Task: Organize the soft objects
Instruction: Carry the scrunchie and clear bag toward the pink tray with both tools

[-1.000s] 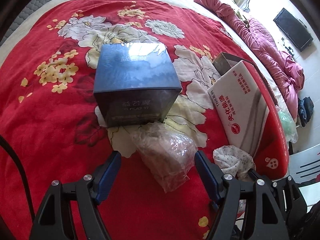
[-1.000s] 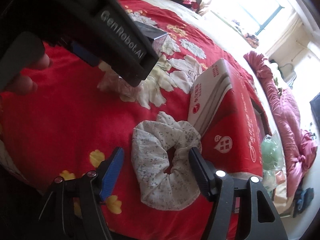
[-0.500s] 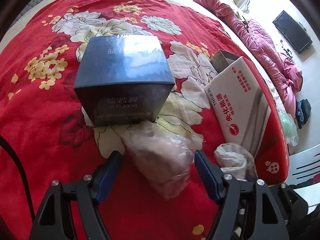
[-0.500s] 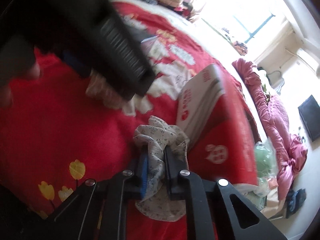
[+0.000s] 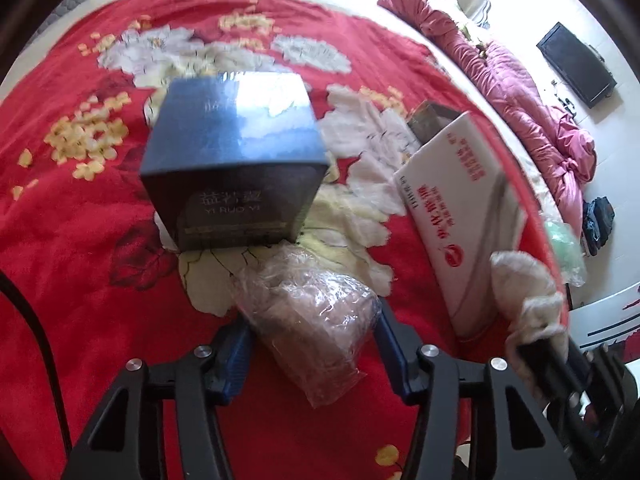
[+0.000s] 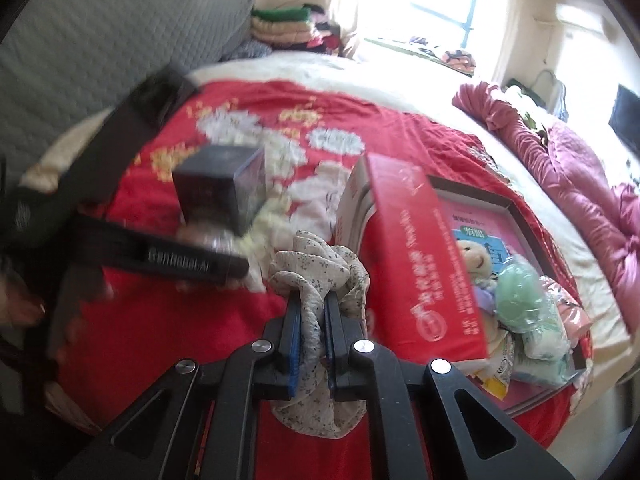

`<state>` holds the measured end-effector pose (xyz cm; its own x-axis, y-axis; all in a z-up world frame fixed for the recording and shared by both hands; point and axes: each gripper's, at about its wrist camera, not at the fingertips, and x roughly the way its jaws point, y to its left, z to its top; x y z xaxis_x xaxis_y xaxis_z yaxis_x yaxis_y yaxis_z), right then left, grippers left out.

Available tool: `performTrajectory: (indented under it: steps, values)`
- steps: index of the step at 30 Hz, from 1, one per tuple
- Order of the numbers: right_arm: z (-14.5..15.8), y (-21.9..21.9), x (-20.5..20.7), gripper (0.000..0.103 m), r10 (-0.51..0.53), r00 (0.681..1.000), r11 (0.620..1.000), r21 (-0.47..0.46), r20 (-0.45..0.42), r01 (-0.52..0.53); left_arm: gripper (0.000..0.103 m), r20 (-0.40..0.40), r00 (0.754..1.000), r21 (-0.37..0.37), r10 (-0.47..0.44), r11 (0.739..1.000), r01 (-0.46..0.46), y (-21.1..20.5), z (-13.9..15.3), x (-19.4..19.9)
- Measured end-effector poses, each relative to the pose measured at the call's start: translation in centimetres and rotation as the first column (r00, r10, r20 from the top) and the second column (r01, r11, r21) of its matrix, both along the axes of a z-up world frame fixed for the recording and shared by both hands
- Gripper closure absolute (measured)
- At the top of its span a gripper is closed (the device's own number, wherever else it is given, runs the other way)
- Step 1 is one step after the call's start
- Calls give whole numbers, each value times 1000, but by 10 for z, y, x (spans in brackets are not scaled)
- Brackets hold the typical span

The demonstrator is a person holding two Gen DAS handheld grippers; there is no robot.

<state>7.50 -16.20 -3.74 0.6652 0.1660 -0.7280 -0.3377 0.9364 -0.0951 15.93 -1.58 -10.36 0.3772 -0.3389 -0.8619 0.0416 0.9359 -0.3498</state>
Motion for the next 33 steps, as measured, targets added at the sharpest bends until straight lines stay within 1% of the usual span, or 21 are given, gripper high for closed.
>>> performTrajectory:
  steps: [5,10,13,15,19,22,26,31,33]
  values:
    - [27,-14,-6,93,-24,999,996,84,43,20,47,63,998,10,-13,1000,13,-8,29,-15]
    - [57,-37,-17,93,-73,991,989,133,107,59,47,136,990,42,-46,998,41,-24,66,-27]
    - [76,-63,-20,93,-136,979,979,172,150,109,47,171,983,46,-68,997,61,-39,85,-30]
    - [84,-82,-20,93,-175,971,971,191,162,143,47,189,978,55,-93,995,84,-54,97,-30]
    - [95,-129,-17,93,-286,942,943,227,178,243,47,217,963,83,-162,986,147,-96,115,-19]
    - [98,-163,-15,93,-353,918,918,258,179,302,47,215,952,114,-217,974,196,-129,118,-10]
    - [94,-198,-14,93,-417,894,885,295,164,359,47,198,938,153,-286,954,259,-174,117,6]
    - [85,-219,-9,93,-439,888,868,320,139,379,47,190,918,181,-348,932,315,-215,113,20]
    - [80,-222,-5,93,-435,891,868,325,129,376,47,174,916,195,-361,925,327,-227,109,27]
